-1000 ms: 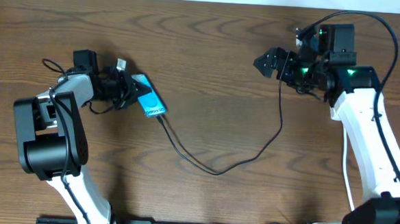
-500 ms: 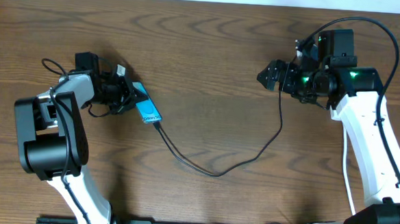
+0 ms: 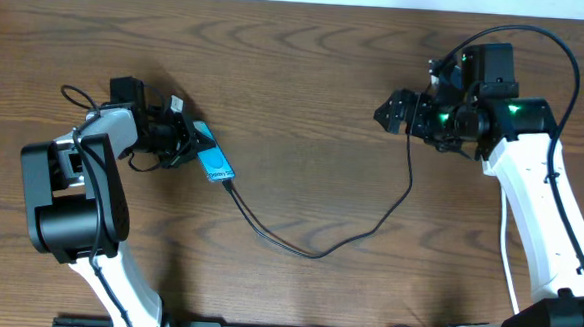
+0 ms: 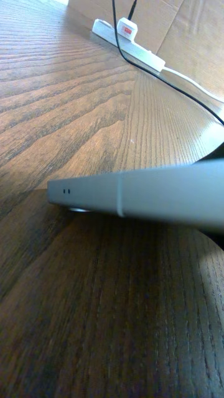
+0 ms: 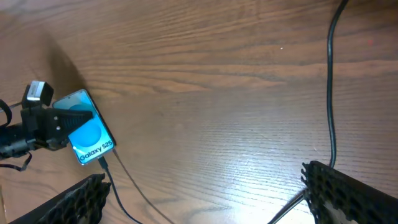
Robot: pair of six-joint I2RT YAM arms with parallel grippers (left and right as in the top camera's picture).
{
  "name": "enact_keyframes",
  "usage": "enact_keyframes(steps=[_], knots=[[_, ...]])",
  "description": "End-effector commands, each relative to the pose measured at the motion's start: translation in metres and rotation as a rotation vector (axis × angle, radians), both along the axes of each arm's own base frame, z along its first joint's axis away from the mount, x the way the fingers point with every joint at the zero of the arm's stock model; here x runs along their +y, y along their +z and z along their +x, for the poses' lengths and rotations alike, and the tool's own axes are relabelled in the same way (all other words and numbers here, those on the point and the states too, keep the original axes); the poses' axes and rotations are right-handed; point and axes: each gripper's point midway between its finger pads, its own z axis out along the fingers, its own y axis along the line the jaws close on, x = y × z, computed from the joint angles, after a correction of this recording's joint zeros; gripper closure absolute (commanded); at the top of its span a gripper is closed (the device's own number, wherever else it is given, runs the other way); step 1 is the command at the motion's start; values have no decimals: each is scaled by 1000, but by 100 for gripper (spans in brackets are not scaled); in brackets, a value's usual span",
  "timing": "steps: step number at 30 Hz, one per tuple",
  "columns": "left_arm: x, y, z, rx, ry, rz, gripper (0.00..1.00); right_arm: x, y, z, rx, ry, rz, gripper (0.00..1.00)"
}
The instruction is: Plug charger to phone and switch on socket
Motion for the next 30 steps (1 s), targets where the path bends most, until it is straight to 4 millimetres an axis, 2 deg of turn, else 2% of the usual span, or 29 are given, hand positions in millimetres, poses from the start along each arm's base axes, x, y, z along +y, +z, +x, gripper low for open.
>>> enact_keyframes(steps=[1,11,16,23,30], knots=[[-1,3,2,-20,-20,9,93,3,8,-1,-30,23,-8,1],[-1,3,2,-18,-20,9,91,3,8,-1,-30,23,-8,1],[-2,2,-1,-11,-27,9,75,3,8,-1,-30,23,-8,1],[-2,2,-3,-4,-28,8,72,3,8,-1,-30,23,-8,1],[-3,1,-8,15,-36,5,59,3,8,-1,-31,23,-8,1]])
